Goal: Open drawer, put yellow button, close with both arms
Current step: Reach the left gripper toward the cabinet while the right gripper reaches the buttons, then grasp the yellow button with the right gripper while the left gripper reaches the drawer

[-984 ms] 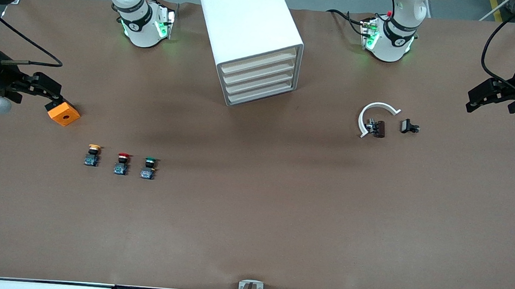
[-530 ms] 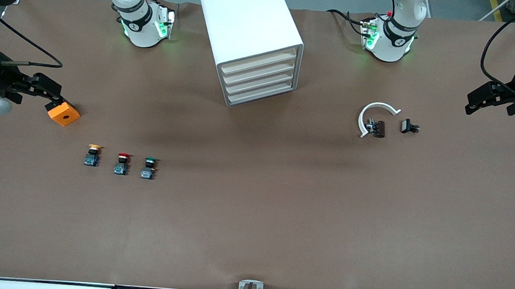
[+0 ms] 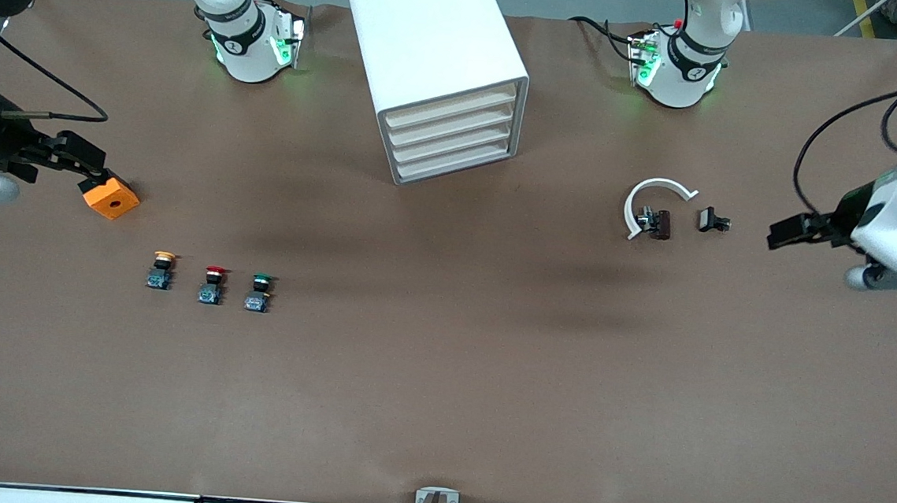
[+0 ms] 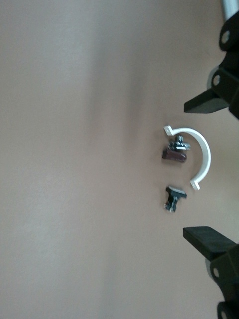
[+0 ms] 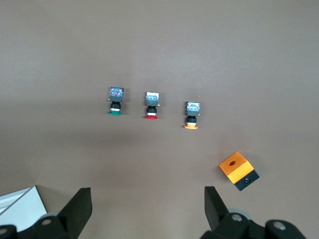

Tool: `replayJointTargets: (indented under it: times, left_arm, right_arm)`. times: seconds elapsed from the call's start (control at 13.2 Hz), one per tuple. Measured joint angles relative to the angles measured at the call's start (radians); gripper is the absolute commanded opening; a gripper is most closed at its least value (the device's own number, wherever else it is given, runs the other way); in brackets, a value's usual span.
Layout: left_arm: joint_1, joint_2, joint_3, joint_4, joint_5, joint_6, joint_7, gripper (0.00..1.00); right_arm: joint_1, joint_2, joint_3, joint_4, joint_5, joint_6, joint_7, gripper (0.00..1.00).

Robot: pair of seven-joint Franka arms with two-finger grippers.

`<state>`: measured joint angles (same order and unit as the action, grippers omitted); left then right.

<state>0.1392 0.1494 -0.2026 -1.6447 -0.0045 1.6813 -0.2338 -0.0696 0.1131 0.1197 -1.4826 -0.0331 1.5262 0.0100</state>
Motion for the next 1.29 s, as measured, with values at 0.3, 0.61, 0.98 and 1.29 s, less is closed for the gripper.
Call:
replayJointTargets:
  times: [0.3,0.61,0.98,1.29]
  left_arm:
    - [-0.049,0.107,-0.003,-0.006,-0.057,0.015,-0.234,1.0]
    - [-0.075,0.19,-0.004,-0.006,-0.067,0.015,-0.408,1.0]
    - [-0.195,0.287,-0.006,0.011,-0.069,0.018,-0.819,1.0]
    - [-0.266,0.328,-0.008,0.023,-0.136,-0.01,-1.152,1.0]
  right_arm:
    - [-0.001,0.039,-0.001,0.0,0.0,0.045,0.0,1.0]
    - [-0.002,0.119,-0.004,-0.001,0.0,0.078,0.0,1.0]
    - [-0.03,0.216,-0.013,-0.037,-0.002,0.223,-0.002,1.0]
    - [-0.047,0.241,-0.014,-0.196,-0.033,0.46,-0.003,1.0]
